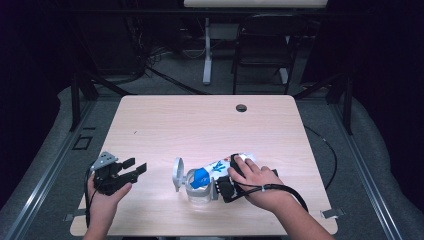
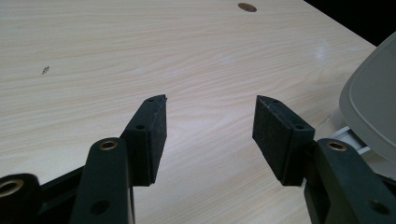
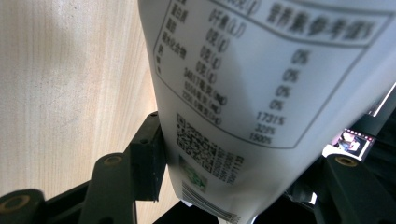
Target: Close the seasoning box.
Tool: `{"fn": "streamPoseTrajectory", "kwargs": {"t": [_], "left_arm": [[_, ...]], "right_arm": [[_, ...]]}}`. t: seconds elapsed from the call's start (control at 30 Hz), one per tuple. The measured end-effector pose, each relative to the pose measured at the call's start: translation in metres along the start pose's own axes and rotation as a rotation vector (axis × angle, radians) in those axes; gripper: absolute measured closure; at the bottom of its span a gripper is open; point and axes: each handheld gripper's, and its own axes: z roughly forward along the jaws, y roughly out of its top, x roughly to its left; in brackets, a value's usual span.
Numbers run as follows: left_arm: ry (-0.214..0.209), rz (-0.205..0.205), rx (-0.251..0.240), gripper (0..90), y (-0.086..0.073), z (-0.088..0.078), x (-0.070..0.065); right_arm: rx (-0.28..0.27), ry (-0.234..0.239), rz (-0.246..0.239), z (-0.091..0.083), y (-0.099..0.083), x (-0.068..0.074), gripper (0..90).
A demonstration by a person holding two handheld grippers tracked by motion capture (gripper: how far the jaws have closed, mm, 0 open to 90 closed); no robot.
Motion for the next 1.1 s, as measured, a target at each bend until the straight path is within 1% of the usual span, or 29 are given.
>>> {"fn": "streamPoseTrajectory", "kwargs": {"t": [0.03, 0.07, 0.1, 0.67, 0.77, 1.1], "left_arm": [[0.0, 0.0, 0.0, 45.3, 0.0, 0.0, 0.0], [-0.002, 0.001, 0.004, 45.3, 0.0, -0.0002, 0.0002], [-0.002, 0.0, 0.004, 45.3, 0.0, -0.0002, 0.0002], [0.001, -0.002, 0.006, 45.3, -0.0009, 0.0002, 0.0014], [0.001, -0.003, 0.005, 45.3, -0.0009, 0.0001, 0.0015], [-0.001, 0.0, 0.011, 45.3, -0.0015, 0.0012, 0.0018]], "right_arm": [[0.0, -0.002, -0.004, -0.0001, 0.0001, -0.0001, 42.8], [0.016, -0.01, -0.02, -0.0016, 0.0008, -0.0011, 42.8], [0.008, -0.009, -0.015, -0.0008, 0.0006, -0.0006, 42.8], [0.009, -0.024, -0.038, -0.0012, 0.0017, -0.0015, 43.0], [0.02, -0.027, -0.046, -0.002, 0.0029, -0.0021, 43.1], [0.016, -0.031, -0.05, -0.0017, 0.0038, -0.0022, 43.2]]}}
